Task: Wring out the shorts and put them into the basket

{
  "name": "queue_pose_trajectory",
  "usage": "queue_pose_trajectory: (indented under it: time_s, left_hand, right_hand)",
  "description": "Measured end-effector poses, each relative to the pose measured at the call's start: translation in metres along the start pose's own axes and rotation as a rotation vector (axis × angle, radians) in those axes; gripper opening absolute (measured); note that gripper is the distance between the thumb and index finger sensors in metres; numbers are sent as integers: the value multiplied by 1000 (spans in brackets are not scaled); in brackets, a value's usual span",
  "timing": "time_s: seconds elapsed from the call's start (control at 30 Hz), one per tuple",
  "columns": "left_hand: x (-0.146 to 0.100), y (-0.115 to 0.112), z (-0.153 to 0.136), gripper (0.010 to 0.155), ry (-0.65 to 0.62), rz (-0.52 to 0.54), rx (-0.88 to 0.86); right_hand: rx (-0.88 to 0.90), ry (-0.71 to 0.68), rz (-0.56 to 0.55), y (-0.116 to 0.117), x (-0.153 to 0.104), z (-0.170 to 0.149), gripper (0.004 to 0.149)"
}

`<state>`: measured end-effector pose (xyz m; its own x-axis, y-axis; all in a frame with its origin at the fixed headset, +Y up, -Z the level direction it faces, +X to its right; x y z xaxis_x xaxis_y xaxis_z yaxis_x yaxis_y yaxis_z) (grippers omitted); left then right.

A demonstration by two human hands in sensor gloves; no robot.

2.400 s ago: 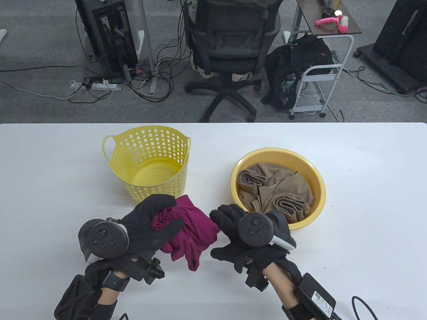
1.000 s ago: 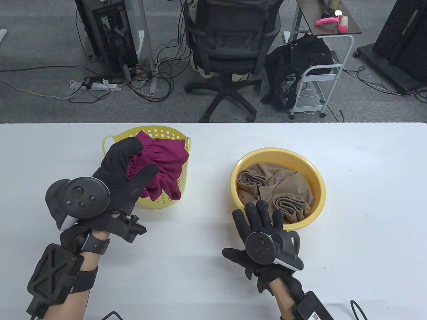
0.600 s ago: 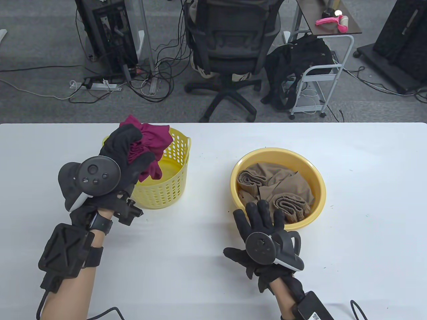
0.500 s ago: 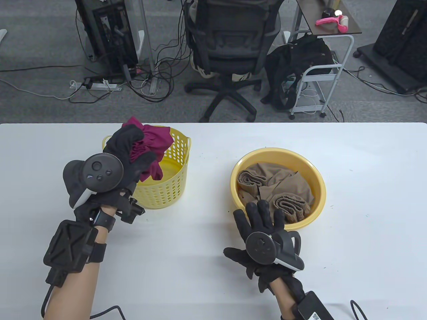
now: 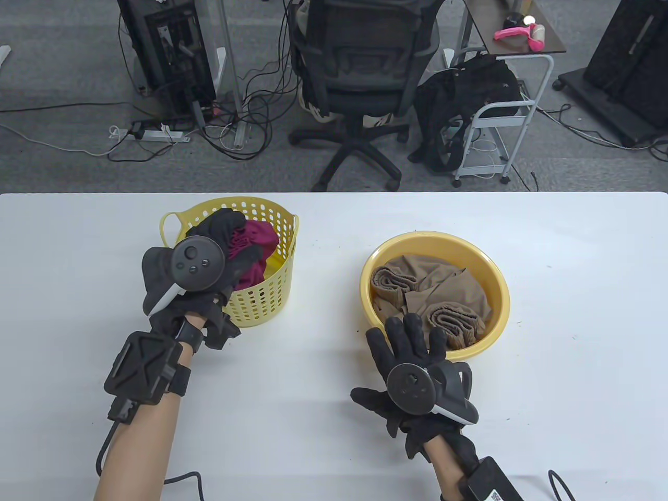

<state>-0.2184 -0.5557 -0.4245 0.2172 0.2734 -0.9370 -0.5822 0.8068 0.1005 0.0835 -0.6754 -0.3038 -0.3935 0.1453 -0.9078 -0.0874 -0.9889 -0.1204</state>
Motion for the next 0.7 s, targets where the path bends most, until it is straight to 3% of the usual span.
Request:
queue_pose_trajectory:
  time_s: [0.2, 0.37, 0.7]
  left_hand:
    - [-1, -8, -13, 75, 56, -27, 14]
    - [-7, -6, -22, 72, 69, -27, -28]
    - [-25, -12, -13, 72, 18, -98, 29]
  right_hand:
    - [1, -5, -3, -1, -1, 0, 99]
    - [0, -13, -3, -1, -1, 2, 99]
    - [4, -18, 3, 0, -2, 3, 99]
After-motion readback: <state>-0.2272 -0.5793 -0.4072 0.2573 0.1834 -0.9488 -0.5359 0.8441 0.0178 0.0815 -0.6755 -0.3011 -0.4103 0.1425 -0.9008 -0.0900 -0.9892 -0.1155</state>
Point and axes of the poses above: the tracker on the back of each hand, its own z axis roughly to the thumb side, its own x axis roughly from the wrist to the fingertips, y = z × x, the point moved 4 cm from there along x, roughly from the wrist to the fingertips, and after that the axes turned 13 degrees about -x, right-handed, at the moved point
